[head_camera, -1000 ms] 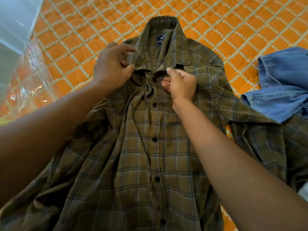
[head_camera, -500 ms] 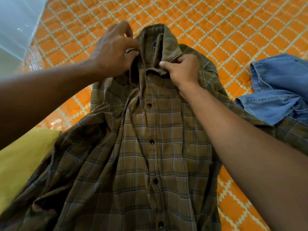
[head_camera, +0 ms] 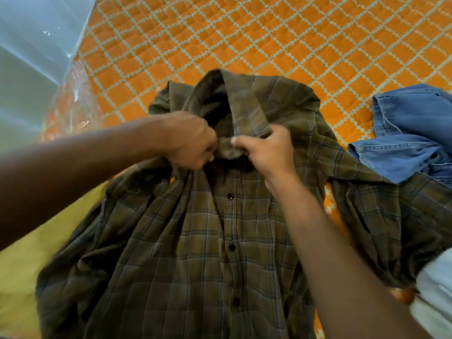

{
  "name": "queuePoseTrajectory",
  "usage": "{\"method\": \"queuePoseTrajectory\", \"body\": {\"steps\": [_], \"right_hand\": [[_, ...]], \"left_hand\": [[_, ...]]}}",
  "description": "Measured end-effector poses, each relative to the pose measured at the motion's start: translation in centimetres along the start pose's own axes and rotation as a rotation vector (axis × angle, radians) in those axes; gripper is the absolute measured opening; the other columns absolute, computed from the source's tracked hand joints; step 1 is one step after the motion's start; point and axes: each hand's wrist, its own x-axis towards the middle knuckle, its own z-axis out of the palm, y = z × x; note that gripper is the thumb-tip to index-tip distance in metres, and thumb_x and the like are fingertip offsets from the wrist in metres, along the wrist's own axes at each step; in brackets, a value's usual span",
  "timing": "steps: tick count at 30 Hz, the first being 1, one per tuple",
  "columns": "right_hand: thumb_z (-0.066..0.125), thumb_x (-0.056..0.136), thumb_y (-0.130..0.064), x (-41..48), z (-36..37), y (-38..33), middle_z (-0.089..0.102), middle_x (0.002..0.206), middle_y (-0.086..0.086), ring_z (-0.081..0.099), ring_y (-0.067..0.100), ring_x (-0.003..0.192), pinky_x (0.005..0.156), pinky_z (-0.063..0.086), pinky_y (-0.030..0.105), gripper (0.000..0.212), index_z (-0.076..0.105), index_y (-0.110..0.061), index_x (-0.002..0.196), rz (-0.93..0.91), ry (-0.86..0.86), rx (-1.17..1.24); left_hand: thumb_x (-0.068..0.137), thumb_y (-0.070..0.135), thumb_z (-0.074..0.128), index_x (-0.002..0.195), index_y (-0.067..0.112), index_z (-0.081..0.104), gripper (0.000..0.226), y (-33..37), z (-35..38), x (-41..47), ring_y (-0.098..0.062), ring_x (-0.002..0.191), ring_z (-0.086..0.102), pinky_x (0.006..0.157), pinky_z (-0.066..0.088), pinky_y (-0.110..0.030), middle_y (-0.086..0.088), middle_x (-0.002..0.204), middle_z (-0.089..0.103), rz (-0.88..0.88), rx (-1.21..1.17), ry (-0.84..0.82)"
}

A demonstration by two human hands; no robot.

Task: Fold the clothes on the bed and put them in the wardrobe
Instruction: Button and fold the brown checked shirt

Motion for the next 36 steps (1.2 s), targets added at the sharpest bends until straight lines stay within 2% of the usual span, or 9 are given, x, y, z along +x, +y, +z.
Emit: {"method": "queuePoseTrajectory", "body": {"steps": [3, 6, 11, 14, 19, 26, 28, 31, 36], "right_hand": [[0.083, 0.067, -0.019, -5.0, 0.6, 2.0, 0.071, 0.067, -0.009, 0.067, 0.009, 0.064, 0.058, 0.059, 0.039, 0.013, 0.071, -0.023, 0.071, 0.009, -0.164, -0.232], [0.077, 0.063, -0.032, -9.2, 1.1, 3.6, 0.071, 0.067, -0.008, 0.069, 0.013, 0.066, 0.059, 0.058, 0.041, 0.018, 0.07, -0.019, 0.074, -0.008, -0.313, -0.384], [0.08, 0.074, -0.029, -10.7, 0.6, 4.5, 0.069, 0.071, -0.009, 0.067, 0.015, 0.069, 0.062, 0.059, 0.04, 0.013, 0.068, -0.024, 0.077, -0.004, -0.271, -0.455], [0.084, 0.078, -0.024, -9.2, 0.8, 3.5, 0.069, 0.076, -0.011, 0.066, 0.009, 0.072, 0.067, 0.058, 0.035, 0.023, 0.063, -0.031, 0.072, 0.037, -0.201, -0.366], [0.086, 0.079, -0.03, -7.2, 1.4, 0.8, 0.069, 0.072, -0.015, 0.068, 0.003, 0.068, 0.062, 0.057, 0.027, 0.018, 0.07, -0.031, 0.072, -0.062, -0.172, -0.319], [0.089, 0.075, -0.024, -6.6, 0.9, 0.2, 0.072, 0.074, -0.017, 0.071, 0.001, 0.073, 0.07, 0.061, 0.029, 0.012, 0.079, -0.026, 0.082, -0.098, -0.111, -0.219], [0.089, 0.075, -0.023, -6.7, 0.8, 0.2, 0.074, 0.078, -0.014, 0.072, 0.002, 0.075, 0.072, 0.063, 0.032, 0.013, 0.081, -0.023, 0.085, -0.095, -0.105, -0.19], [0.089, 0.076, -0.02, -6.8, 0.6, 0.1, 0.076, 0.083, -0.012, 0.073, 0.002, 0.079, 0.075, 0.063, 0.033, 0.018, 0.082, -0.017, 0.092, -0.127, -0.095, -0.141], [0.089, 0.077, -0.018, -6.9, 0.8, 0.0, 0.076, 0.085, -0.012, 0.073, 0.002, 0.083, 0.077, 0.062, 0.032, 0.017, 0.081, -0.02, 0.091, -0.171, -0.037, -0.044]], "left_hand": [[0.091, 0.051, 0.06, 0.091, 0.028, 0.064, 0.024, 3.9, 2.7, -2.0, -0.026, 0.084, 0.061, 0.068, 0.046, -0.031, 0.003, 0.083, 0.062, 0.01, -0.071, -0.177], [0.083, 0.048, 0.073, 0.087, 0.032, 0.059, 0.021, 5.0, 5.9, -4.1, -0.017, 0.079, 0.055, 0.067, 0.044, -0.029, 0.012, 0.074, 0.052, -0.037, -0.305, -0.163], [0.064, 0.017, 0.092, 0.095, 0.018, 0.075, 0.034, 2.3, 9.6, -7.7, -0.02, 0.089, 0.058, 0.076, 0.039, -0.023, 0.003, 0.093, 0.06, -0.16, -0.743, 0.538], [0.072, 0.022, 0.09, 0.094, 0.013, 0.076, 0.027, 1.3, 10.6, -9.0, -0.02, 0.09, 0.061, 0.078, 0.049, -0.034, -0.003, 0.098, 0.063, -0.268, -0.886, 0.731], [0.091, 0.039, 0.07, 0.092, 0.011, 0.074, 0.028, -0.1, 9.8, -9.2, -0.03, 0.08, 0.061, 0.067, 0.047, -0.036, -0.009, 0.083, 0.066, -0.286, -0.749, 0.516], [0.081, 0.05, 0.072, 0.085, 0.003, 0.073, 0.047, -1.6, 5.8, -10.8, -0.047, 0.075, 0.053, 0.072, 0.045, -0.043, -0.028, 0.084, 0.064, -0.233, -1.221, 0.375], [0.079, 0.049, 0.072, 0.089, -0.008, 0.068, 0.059, -1.4, 5.9, -10.7, -0.048, 0.075, 0.056, 0.078, 0.052, -0.047, -0.033, 0.085, 0.063, -0.253, -1.314, 0.419], [0.087, 0.034, 0.077, 0.085, 0.0, 0.075, 0.035, -0.9, 6.2, -10.0, -0.042, 0.093, 0.069, 0.097, 0.052, -0.059, -0.027, 0.093, 0.072, -0.334, -1.451, 0.594], [0.085, 0.037, 0.078, 0.083, 0.003, 0.074, 0.035, 1.6, 5.4, -8.9, -0.042, 0.084, 0.069, 0.083, 0.059, -0.051, -0.029, 0.09, 0.071, -0.37, -1.496, 0.713]]}}
